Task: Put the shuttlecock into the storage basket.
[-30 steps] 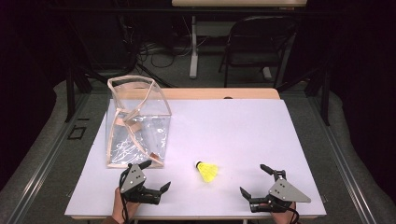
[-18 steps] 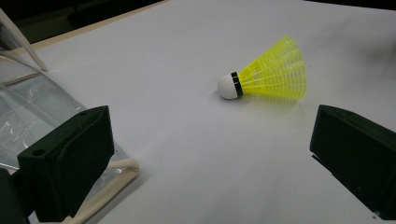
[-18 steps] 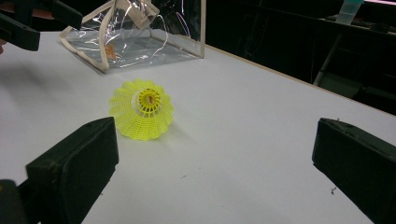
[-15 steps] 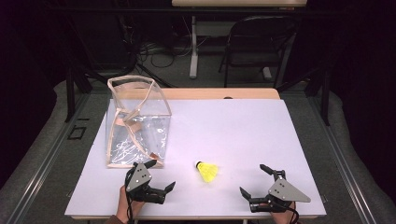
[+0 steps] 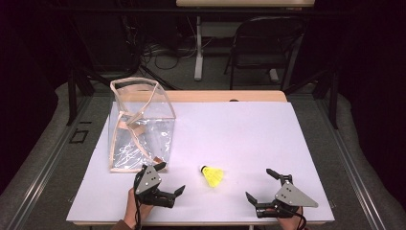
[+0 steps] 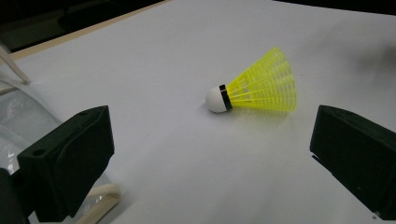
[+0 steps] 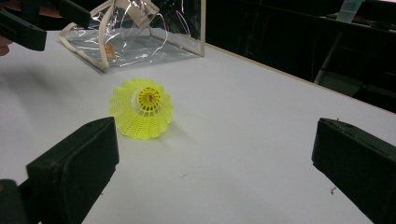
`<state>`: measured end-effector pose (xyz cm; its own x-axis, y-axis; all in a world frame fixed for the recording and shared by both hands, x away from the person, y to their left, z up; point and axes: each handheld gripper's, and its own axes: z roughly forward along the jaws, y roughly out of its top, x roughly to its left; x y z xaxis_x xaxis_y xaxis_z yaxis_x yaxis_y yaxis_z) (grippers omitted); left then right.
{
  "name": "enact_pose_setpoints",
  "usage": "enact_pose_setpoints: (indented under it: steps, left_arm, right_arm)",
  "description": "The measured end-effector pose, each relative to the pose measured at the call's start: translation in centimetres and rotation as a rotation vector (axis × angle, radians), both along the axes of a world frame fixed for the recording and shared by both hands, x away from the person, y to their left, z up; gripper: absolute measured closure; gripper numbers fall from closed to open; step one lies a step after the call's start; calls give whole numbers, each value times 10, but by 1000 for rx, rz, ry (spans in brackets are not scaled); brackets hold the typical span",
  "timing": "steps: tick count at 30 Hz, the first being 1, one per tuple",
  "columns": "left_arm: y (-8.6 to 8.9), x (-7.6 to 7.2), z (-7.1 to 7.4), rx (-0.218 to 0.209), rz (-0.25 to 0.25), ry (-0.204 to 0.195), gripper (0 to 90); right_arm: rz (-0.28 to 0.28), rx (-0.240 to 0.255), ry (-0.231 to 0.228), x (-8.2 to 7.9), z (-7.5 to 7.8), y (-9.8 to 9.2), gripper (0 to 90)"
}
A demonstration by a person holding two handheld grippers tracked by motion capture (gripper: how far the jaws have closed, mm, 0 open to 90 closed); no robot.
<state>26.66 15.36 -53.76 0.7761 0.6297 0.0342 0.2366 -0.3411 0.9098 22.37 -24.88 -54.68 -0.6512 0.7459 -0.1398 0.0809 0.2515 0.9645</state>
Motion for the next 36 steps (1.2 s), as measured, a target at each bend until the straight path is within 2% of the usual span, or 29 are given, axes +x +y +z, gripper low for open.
enact_pose_setpoints:
  steps: [15,36]
  left_arm:
    - [-19,5,6,1,-27,-7,0]
    - [-47,11,12,26,-71,-9,0]
  right_arm:
    - [1,-2,4,1,0,0,4]
    - [-2,-5,9,1,-1,0,6]
